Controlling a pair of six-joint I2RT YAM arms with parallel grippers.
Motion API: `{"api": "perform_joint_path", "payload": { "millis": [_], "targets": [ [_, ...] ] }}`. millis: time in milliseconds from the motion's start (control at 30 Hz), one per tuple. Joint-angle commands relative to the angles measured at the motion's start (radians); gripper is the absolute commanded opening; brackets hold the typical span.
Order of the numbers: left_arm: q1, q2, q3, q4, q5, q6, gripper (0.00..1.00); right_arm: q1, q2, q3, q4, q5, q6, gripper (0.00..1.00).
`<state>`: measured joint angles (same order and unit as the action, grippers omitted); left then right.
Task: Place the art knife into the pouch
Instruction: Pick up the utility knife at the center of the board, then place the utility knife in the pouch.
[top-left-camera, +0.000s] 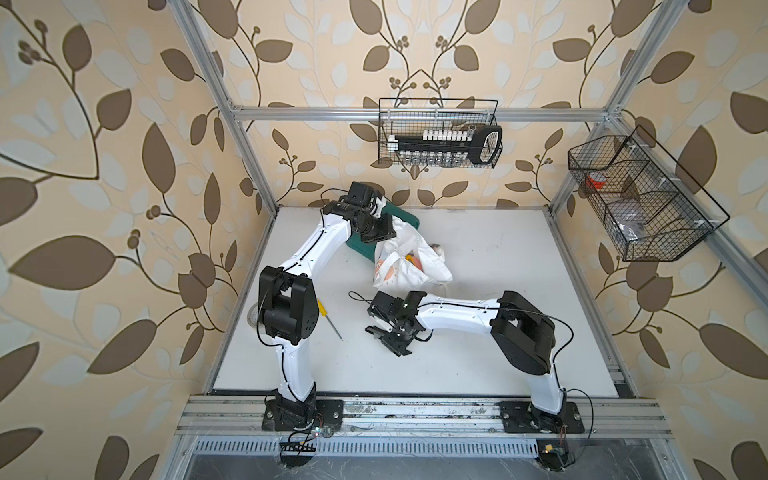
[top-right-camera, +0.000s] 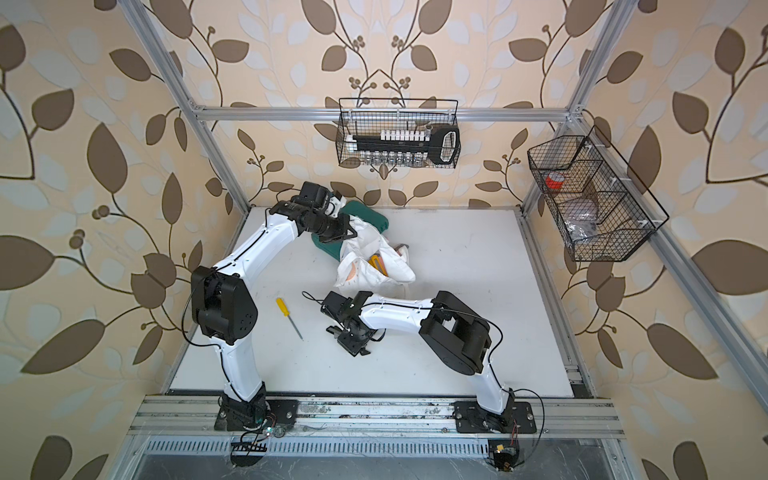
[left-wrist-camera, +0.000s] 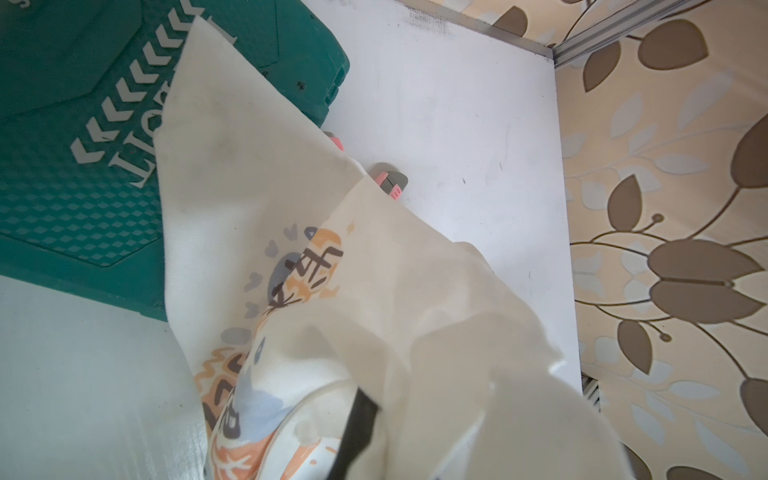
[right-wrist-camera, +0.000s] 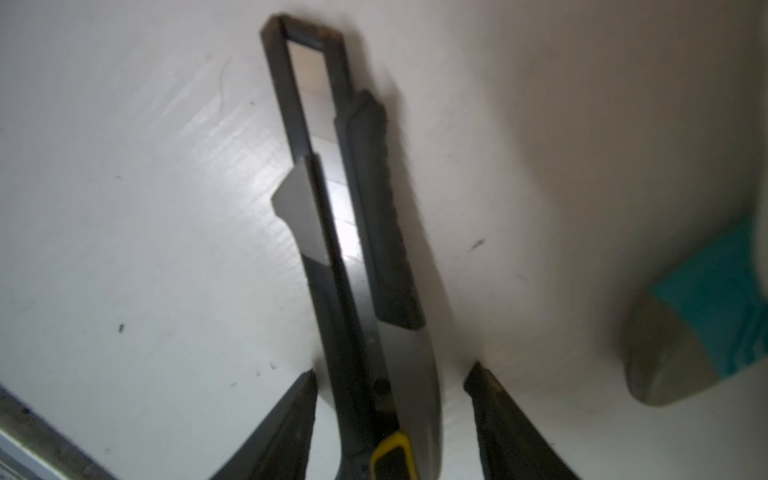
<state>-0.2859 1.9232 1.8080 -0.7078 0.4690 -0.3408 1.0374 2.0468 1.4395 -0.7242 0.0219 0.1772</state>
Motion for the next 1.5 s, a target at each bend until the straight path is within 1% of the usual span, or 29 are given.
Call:
{"api": "perform_joint_path", "payload": {
  "millis": [0,67,133,200,267,367,467,633,733,833,933,1067,1300,1467],
  "targets": [
    [0.016,-0.008,-0.001,0.022,0.008,0.014,0.00,-0.011,0.035,-0.011,0.010,-0.027,-0.009,0.48],
    [0.016,-0.006,-0.001,0.024,0.008,0.012,0.00,-0.011,0.028,-0.026,0.012,-0.038,-0.005,0.39],
    [0.016,-0.003,0.001,0.024,0.010,0.012,0.00,-0.010,0.016,-0.041,0.012,-0.040,0.001,0.36],
    [0.016,0.000,0.004,0.024,0.012,0.009,0.00,-0.010,-0.001,-0.057,0.009,-0.034,0.006,0.28],
    [0.016,0.002,0.005,0.024,0.013,0.009,0.00,-0.011,-0.022,-0.074,0.005,-0.036,0.011,0.26],
    [0.016,0.003,0.007,0.021,0.011,0.010,0.00,-0.005,-0.083,-0.096,-0.011,-0.022,0.029,0.26],
    [0.016,0.003,0.007,0.021,0.008,0.011,0.00,0.008,-0.175,-0.114,-0.042,-0.010,0.046,0.27],
    [0.016,0.008,0.011,0.021,0.012,0.009,0.00,0.012,-0.323,-0.108,-0.137,0.031,0.081,0.28],
    [0.016,0.010,0.012,0.020,0.013,0.008,0.00,0.008,-0.394,-0.079,-0.208,0.094,0.096,0.29],
    [0.016,0.010,0.013,0.019,0.016,0.005,0.00,-0.018,-0.434,-0.012,-0.278,0.134,0.110,0.30],
    [0.016,0.004,0.006,0.018,0.017,0.007,0.00,-0.054,-0.456,0.047,-0.314,0.152,0.110,0.32],
    [0.016,-0.006,-0.001,0.018,0.016,0.009,0.00,-0.111,-0.449,0.131,-0.354,0.171,0.100,0.32],
    [0.016,-0.018,-0.007,0.014,0.016,0.010,0.00,-0.224,-0.417,0.249,-0.377,0.149,0.062,0.32],
    [0.014,-0.035,-0.025,0.016,0.014,0.009,0.00,-0.299,-0.356,0.310,-0.373,0.112,0.030,0.33]
  ]
}}
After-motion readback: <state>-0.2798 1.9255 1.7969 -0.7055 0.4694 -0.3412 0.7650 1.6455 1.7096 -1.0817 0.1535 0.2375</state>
